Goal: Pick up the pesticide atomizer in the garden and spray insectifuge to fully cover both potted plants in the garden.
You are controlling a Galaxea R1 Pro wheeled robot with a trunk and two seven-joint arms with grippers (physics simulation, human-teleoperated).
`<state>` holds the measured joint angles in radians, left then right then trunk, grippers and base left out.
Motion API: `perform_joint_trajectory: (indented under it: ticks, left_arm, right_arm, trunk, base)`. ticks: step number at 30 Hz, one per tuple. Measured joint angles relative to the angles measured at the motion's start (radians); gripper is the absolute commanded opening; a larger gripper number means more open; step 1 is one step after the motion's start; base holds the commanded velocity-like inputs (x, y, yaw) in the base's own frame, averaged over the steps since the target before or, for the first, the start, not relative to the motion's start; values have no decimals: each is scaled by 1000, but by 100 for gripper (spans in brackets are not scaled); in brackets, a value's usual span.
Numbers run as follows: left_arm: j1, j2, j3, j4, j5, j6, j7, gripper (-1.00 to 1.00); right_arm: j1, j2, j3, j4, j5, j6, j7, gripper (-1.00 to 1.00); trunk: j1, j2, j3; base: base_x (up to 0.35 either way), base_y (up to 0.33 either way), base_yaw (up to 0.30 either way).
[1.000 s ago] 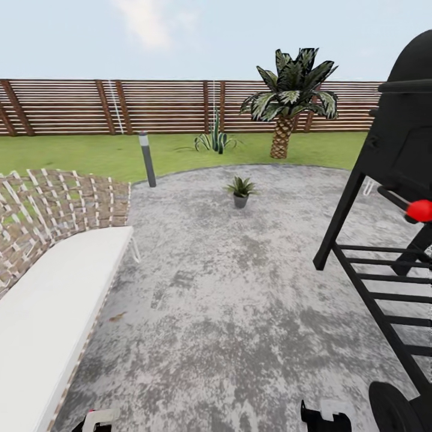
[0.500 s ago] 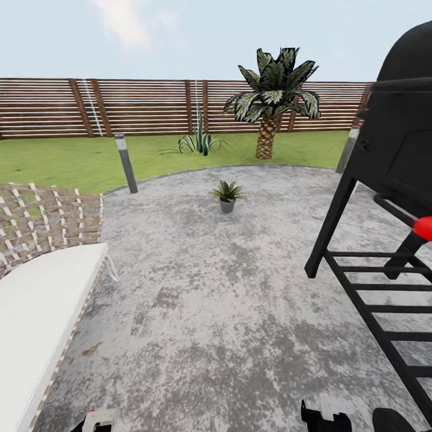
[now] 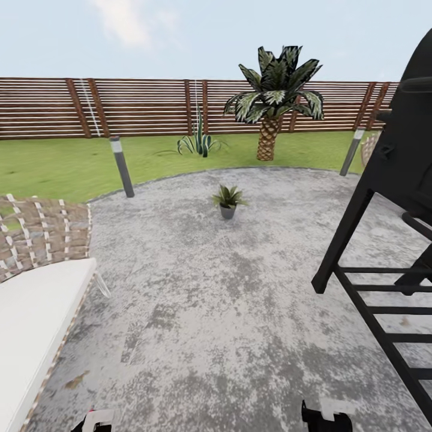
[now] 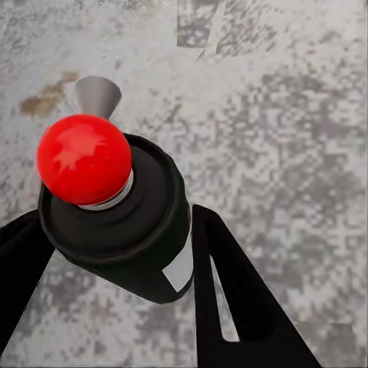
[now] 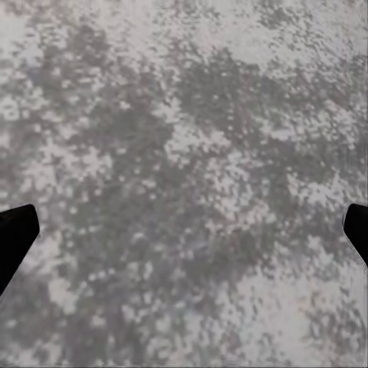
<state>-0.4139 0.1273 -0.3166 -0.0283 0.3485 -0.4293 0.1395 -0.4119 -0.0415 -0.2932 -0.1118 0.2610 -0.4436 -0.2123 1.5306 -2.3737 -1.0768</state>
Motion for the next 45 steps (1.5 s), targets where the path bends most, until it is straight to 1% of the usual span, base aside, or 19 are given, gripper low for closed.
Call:
perform_joint_trajectory:
  ticks: [45]
  left_arm:
    - [0,0,0,1,0,0,0,-100]
  right_arm:
    - [0,0,0,0,0,0,-3,100]
  trunk:
    - [0,0,0]
  base:
    - [337,0,0]
